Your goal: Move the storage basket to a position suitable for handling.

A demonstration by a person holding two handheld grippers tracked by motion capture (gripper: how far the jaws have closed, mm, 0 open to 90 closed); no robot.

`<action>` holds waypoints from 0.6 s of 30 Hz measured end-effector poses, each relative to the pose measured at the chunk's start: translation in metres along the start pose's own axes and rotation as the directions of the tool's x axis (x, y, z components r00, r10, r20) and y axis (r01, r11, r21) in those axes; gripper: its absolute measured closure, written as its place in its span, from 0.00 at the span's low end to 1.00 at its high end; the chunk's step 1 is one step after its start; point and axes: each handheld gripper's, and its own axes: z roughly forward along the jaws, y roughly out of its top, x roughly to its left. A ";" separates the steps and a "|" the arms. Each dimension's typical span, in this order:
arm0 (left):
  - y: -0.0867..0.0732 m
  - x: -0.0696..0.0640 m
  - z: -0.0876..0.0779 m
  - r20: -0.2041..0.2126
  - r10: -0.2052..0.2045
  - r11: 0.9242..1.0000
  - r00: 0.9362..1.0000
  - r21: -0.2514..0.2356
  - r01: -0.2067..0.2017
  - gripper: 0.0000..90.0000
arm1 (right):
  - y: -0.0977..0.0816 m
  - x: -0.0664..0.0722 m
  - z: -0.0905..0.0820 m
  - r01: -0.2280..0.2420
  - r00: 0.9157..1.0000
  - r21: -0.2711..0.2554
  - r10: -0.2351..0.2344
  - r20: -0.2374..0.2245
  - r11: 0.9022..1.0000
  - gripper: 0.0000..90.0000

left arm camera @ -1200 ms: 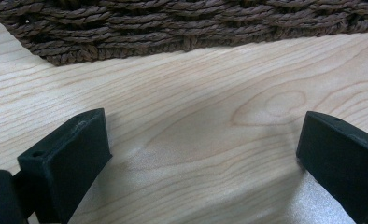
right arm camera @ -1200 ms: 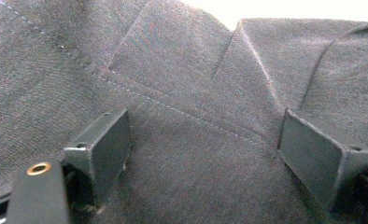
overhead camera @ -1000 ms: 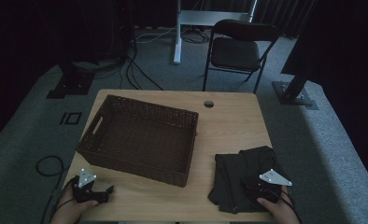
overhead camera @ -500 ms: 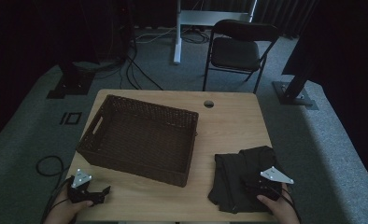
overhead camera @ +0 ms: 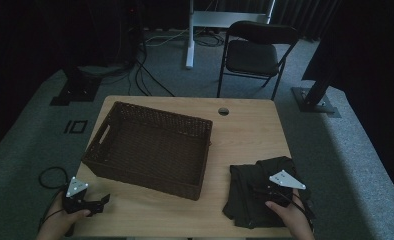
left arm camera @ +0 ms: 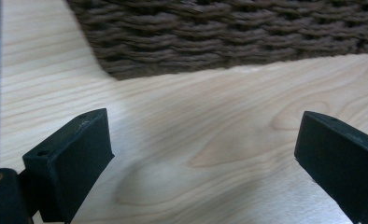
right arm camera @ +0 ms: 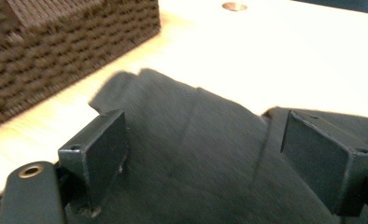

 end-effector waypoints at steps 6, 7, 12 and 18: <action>0.005 0.003 -0.007 -0.024 0.015 1.000 1.000 -0.007 -0.015 0.05 | 0.013 0.009 0.001 0.001 1.000 -0.025 -0.002 -0.030 1.000 0.15; 0.007 0.004 -0.008 -0.024 0.016 1.000 1.000 -0.013 -0.016 0.05 | 0.013 0.009 0.001 0.001 1.000 -0.025 -0.002 -0.030 1.000 0.15; 0.013 0.007 -0.015 -0.043 0.017 0.999 0.999 -0.033 -0.019 0.05 | 0.021 0.017 0.004 0.004 0.999 -0.036 -0.006 -0.042 0.999 0.15; 0.024 0.012 -0.025 -0.043 0.003 0.997 0.999 -0.072 -0.006 0.05 | 0.030 0.026 0.008 0.015 0.998 -0.045 -0.017 -0.060 0.999 0.15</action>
